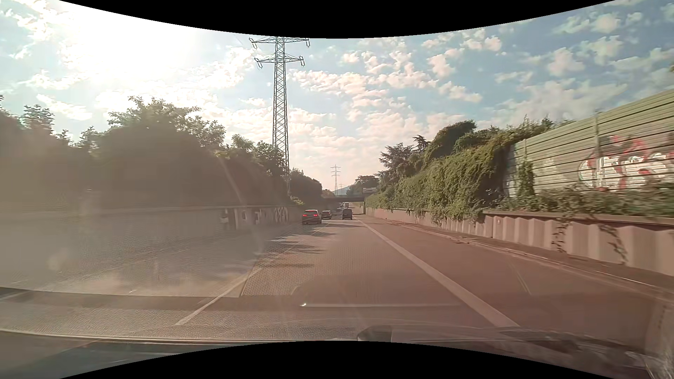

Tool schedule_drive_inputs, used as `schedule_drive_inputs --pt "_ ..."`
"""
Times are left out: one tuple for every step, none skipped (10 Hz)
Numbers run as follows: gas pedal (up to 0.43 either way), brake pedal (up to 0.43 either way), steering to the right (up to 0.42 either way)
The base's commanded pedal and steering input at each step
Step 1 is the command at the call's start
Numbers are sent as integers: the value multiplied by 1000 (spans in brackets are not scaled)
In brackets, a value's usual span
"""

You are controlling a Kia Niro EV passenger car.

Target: Follow the waypoints while adhering to traffic rules and regulations

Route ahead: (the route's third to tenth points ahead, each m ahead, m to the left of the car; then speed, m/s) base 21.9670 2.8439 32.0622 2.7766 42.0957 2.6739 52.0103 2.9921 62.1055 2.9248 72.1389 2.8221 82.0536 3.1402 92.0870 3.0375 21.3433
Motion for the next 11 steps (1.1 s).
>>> schedule_drive_inputs --pt "150 0 1" --pt "138 0 0" --pt "138 0 1" --pt "138 0 0" --pt "138 0 -1" --pt "138 0 -1" --pt "138 0 -1" --pt "138 0 -1" --pt "138 0 -2" --pt "138 0 -2" --pt "118 0 -2"
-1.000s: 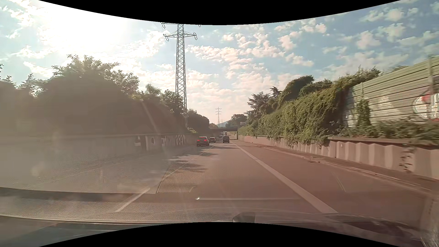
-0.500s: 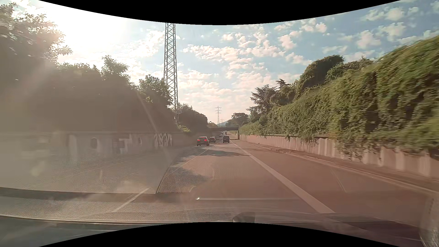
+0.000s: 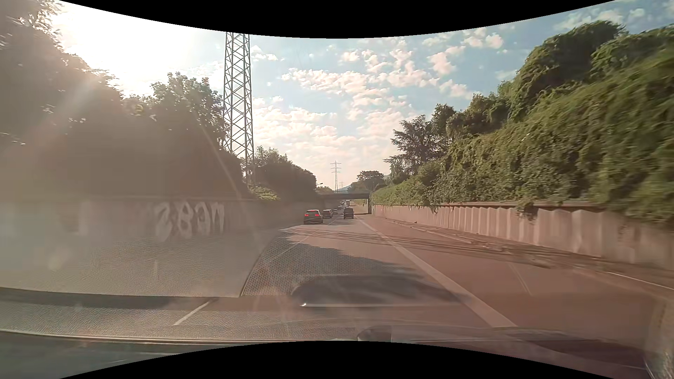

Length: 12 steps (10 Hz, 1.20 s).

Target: Follow the waypoints while adhering to traffic rules and regulations

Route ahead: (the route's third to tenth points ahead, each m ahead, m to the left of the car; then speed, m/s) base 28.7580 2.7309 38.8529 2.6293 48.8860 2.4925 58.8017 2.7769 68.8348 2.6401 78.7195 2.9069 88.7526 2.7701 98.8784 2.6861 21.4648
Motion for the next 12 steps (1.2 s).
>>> schedule_drive_inputs --pt "118 0 -2" --pt "118 0 -1" --pt "118 0 -1" --pt "118 0 -1" --pt "118 0 -1" --pt "118 0 0" --pt "118 0 0" --pt "110 0 0" --pt "98 0 0" --pt "59 0 0" --pt "39 0 -1" --pt "28 0 0"
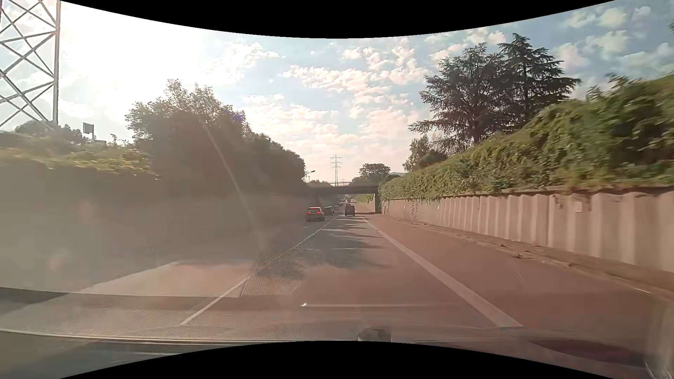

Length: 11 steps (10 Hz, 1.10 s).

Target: Follow the waypoints while adhering to traffic rules and regulations

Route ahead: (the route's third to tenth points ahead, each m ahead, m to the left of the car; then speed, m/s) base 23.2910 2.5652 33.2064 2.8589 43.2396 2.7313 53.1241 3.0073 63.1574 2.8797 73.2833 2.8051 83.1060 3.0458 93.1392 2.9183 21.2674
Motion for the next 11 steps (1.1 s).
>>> schedule_drive_inputs --pt "28 0 0" --pt "20 0 -1" --pt "20 0 0" --pt "20 0 0" --pt "20 0 0" --pt "20 0 0" --pt "20 0 0" --pt "20 0 0" --pt "20 0 0" --pt "28 0 0" --pt "28 0 0"
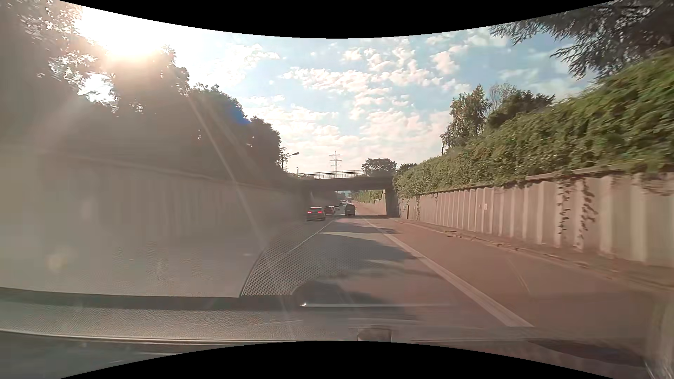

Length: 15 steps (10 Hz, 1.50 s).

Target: Follow the waypoints while adhering to traffic rules and regulations

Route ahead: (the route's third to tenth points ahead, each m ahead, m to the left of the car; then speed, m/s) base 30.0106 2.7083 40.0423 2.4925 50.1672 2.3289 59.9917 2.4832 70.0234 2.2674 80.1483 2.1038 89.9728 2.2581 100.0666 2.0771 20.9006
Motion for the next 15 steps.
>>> schedule_drive_inputs --pt "28 0 0" --pt "39 0 0" --pt "39 0 0" --pt "47 0 0" --pt "59 0 0" --pt "67 0 0" --pt "67 0 0" --pt "67 0 0" --pt "67 0 0" --pt "79 0 0" --pt "79 0 0" --pt "79 0 0" --pt "79 0 0" --pt "87 0 0" --pt "87 0 0"
